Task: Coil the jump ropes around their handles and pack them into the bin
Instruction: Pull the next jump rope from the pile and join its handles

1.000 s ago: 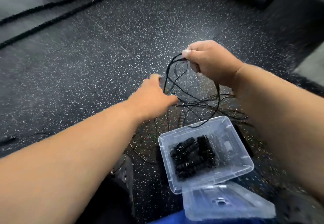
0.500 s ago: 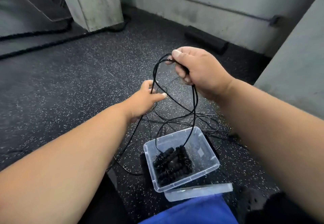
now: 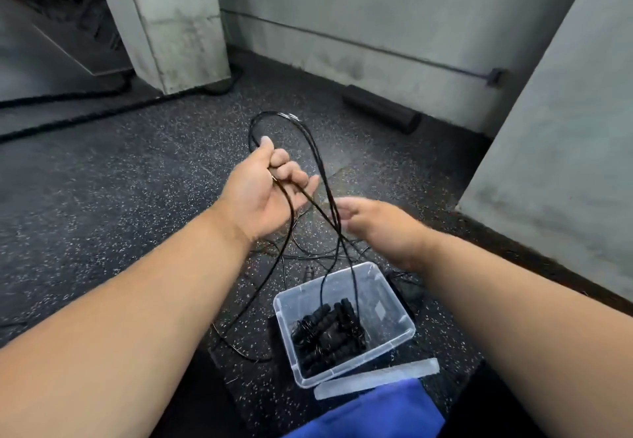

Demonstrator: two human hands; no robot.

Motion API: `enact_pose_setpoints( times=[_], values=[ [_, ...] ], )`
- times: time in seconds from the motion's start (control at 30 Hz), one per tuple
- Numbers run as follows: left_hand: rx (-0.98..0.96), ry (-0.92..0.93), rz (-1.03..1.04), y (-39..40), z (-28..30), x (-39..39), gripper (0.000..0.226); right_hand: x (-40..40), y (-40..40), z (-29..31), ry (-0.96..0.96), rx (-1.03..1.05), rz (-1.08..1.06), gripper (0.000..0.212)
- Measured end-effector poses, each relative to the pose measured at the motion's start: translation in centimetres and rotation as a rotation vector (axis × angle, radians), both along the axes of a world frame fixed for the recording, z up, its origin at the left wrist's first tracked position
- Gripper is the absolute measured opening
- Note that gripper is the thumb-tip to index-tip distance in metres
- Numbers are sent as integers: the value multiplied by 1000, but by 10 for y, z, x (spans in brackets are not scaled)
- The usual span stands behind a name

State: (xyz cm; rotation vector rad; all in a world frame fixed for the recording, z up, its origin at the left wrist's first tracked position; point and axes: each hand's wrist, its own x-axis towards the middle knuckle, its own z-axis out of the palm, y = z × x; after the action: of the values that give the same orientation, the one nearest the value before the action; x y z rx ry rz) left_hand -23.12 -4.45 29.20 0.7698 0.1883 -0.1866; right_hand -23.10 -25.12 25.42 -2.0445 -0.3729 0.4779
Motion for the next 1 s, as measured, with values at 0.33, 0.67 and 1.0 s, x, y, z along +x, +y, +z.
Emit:
enact_pose_setpoints(
  times=[0.33, 0.67, 1.0],
  values=[
    [-368, -107, -88, -2, 25, 0, 57, -26, 56, -19, 189, 286, 312, 28],
    [-402, -11, 211, 59, 28, 31, 60, 7, 23, 10, -44, 83, 86, 33],
    [-353, 15, 492, 122, 34, 44, 64, 17, 7, 29, -81, 118, 72, 25]
  ],
)
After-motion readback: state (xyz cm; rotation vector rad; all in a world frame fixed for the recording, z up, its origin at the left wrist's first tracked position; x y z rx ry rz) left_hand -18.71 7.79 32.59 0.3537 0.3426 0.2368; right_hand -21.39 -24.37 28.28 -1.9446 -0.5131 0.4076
